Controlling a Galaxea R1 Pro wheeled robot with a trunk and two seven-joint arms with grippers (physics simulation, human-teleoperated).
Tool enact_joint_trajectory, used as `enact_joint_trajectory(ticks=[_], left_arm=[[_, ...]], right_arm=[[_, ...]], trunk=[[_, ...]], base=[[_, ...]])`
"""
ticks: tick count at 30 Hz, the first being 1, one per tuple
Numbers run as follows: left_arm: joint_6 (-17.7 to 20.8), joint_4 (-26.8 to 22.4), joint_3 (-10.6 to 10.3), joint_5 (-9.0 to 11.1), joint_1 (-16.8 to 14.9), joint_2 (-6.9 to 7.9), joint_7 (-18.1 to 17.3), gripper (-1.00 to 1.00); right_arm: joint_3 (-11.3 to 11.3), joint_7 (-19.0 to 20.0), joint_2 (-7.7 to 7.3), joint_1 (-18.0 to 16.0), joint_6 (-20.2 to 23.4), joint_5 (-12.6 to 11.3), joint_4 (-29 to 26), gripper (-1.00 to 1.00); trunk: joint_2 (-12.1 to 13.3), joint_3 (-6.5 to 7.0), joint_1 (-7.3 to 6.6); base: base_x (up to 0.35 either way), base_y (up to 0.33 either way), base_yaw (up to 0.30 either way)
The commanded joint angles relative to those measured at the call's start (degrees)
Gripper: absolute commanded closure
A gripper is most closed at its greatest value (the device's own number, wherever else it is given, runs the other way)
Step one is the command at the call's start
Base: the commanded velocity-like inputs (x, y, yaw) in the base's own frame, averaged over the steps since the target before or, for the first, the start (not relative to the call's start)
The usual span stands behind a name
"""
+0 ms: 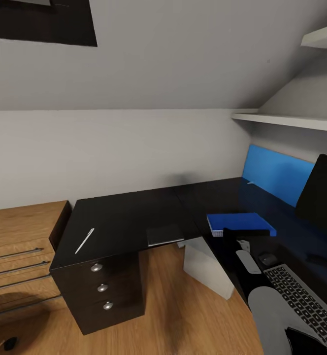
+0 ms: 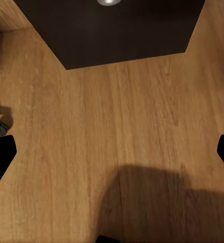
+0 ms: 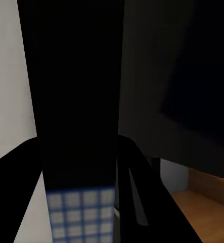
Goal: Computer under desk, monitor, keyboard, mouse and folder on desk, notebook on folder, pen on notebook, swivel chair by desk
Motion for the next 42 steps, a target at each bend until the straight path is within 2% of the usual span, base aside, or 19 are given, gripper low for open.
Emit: enact_joint_trajectory(ticks=[1, 20, 28, 42], left_arm=[[-0.3, 0.0, -0.5, 0.6, -0.1, 0.04, 0.3, -1.00], [-0.4, 0.0, -0.5, 0.6, -0.1, 0.04, 0.2, -1.00], [-0.4, 0.0, -0.5, 0.5, -0.1, 0.04, 0.3, -1.00], [-0.4, 0.0, -0.5, 0.6, -0.1, 0.04, 0.3, -1.00]], right_arm=[[-0.2, -0.2, 0.04, 0.0, 0.1, -0.6, -0.1, 1.00], [0.0, -0.3, -0.08, 0.0, 0.2, -0.4, -0.1, 1.00], [0.0, -3.3, -0.24, 0.0, 0.2, -0.2, 0.0, 1.00], [0.1, -3.8, -0.34, 0.0, 0.3, -0.2, 0.0, 1.00]], trunk=[[0.0, -0.09, 0.00], [0.0, -0.21, 0.00], [0.0, -0.21, 0.00], [0.0, -0.21, 0.00]], base=[[0.000, 0.000, -0.048], [0.074, 0.000, -0.008], [0.076, -0.036, 0.000], [0.049, -0.092, 0.000]])
